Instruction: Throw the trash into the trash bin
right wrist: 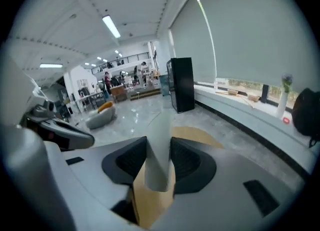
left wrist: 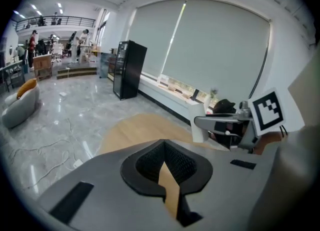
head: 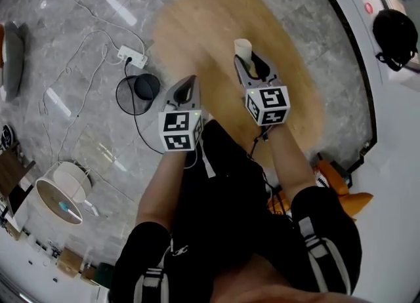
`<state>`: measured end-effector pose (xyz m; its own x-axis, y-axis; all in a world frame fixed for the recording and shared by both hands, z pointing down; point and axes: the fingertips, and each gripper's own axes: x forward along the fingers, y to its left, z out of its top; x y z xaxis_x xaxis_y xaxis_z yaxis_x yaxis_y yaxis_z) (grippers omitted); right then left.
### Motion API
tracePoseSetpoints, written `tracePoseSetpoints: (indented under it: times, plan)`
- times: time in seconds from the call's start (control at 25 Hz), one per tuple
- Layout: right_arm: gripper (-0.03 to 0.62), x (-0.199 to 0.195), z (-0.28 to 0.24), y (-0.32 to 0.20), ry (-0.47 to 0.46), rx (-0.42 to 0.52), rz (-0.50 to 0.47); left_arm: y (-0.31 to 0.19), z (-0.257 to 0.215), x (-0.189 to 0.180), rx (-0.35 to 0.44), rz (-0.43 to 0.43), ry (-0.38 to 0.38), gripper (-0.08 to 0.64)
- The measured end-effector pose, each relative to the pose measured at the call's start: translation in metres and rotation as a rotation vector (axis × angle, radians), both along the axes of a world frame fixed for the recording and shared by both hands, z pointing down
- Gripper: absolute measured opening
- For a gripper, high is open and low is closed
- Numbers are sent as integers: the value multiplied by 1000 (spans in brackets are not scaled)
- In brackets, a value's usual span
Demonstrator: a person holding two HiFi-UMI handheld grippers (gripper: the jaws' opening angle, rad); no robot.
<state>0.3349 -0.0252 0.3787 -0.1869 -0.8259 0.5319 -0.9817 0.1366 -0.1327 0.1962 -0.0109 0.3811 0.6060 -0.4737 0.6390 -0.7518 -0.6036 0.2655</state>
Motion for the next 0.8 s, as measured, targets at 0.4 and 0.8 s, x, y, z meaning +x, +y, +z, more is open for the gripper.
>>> tracePoseSetpoints:
  times: [0.4, 0.8]
  plan:
    - [156, -193, 12, -8, -149, -67, -190, -25, 26, -177, -30, -286, -6, 12]
    - [156, -383, 84, -19, -207, -210, -402, -7, 94, -362, -122, -520, -28, 12]
